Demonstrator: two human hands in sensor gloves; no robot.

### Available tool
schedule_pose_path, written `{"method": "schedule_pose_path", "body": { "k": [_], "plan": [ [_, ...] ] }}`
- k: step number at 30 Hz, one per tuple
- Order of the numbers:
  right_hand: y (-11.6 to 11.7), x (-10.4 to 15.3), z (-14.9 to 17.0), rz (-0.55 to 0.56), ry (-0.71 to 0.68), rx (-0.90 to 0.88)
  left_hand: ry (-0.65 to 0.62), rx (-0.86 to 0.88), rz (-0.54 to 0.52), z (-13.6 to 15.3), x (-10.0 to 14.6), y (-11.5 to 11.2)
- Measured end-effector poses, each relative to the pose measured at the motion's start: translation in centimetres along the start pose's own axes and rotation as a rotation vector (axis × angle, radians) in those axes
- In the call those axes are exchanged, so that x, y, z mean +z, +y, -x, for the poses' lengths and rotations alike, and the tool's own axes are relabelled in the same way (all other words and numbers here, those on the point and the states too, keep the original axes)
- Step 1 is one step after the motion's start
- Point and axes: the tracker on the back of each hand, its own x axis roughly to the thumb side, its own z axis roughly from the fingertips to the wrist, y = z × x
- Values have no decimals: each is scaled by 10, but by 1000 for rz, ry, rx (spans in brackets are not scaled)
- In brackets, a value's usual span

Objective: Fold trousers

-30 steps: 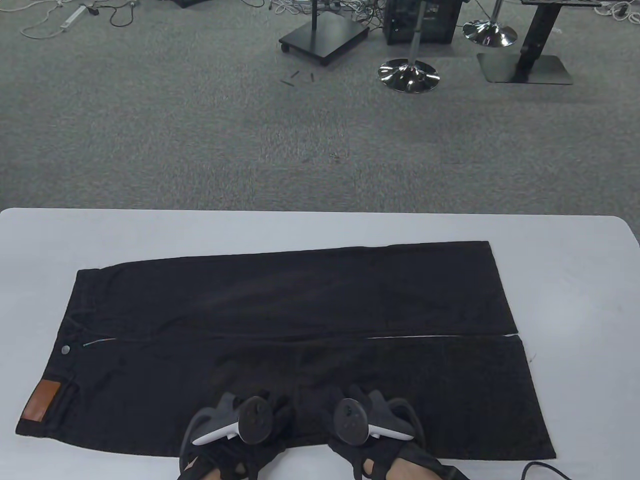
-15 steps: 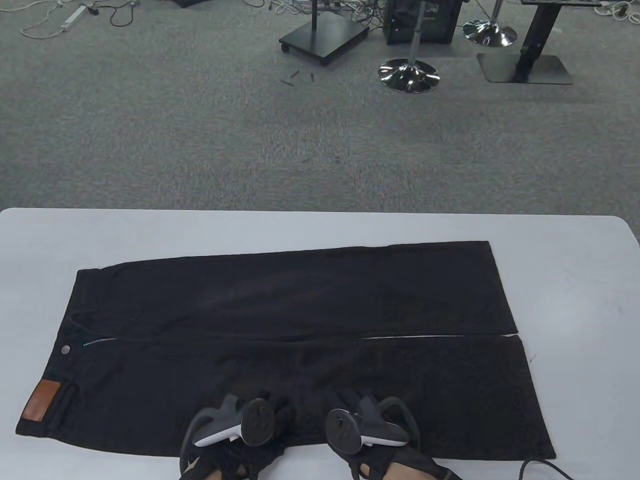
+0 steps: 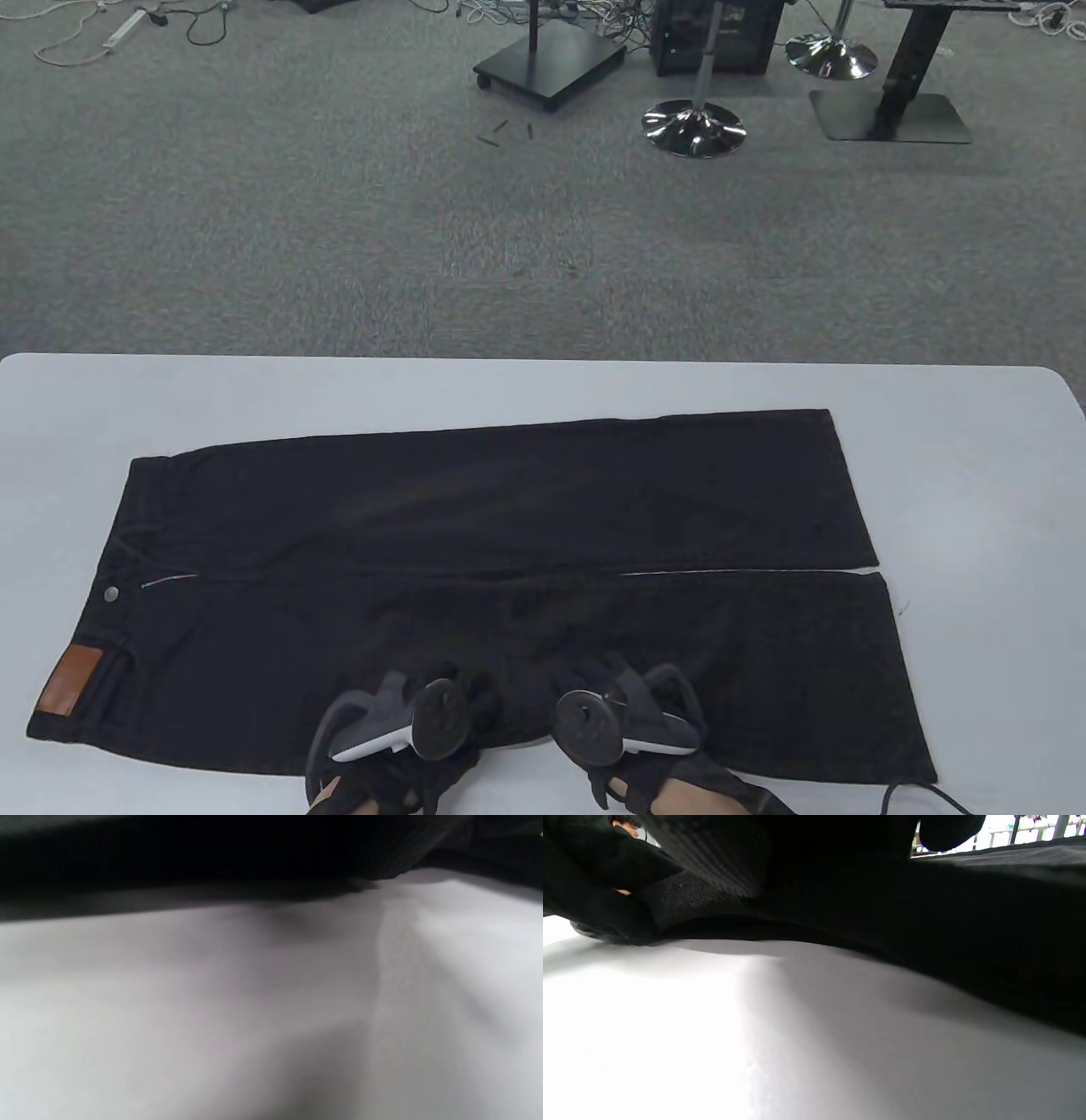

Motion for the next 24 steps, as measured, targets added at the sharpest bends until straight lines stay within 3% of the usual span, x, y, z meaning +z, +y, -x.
{"method": "schedule_pose_path", "body": {
  "k": [6, 9, 14, 18, 24],
  "plan": [
    [1, -1, 8, -52, 15, -139, 6, -8, -154, -1, 16, 22],
    [0, -4, 0, -187, 51, -224, 0, 51, -197, 2, 22, 33],
    [-6, -15, -3, -114, 125, -17, -5, 85, -235, 5, 28, 40],
    [-19, -11, 23, -87, 236, -45, -9, 79, -244, 5, 31, 44],
    [-45, 19, 80, -75, 423, -135, -3, 96, -233, 7, 31, 48]
  ]
}}
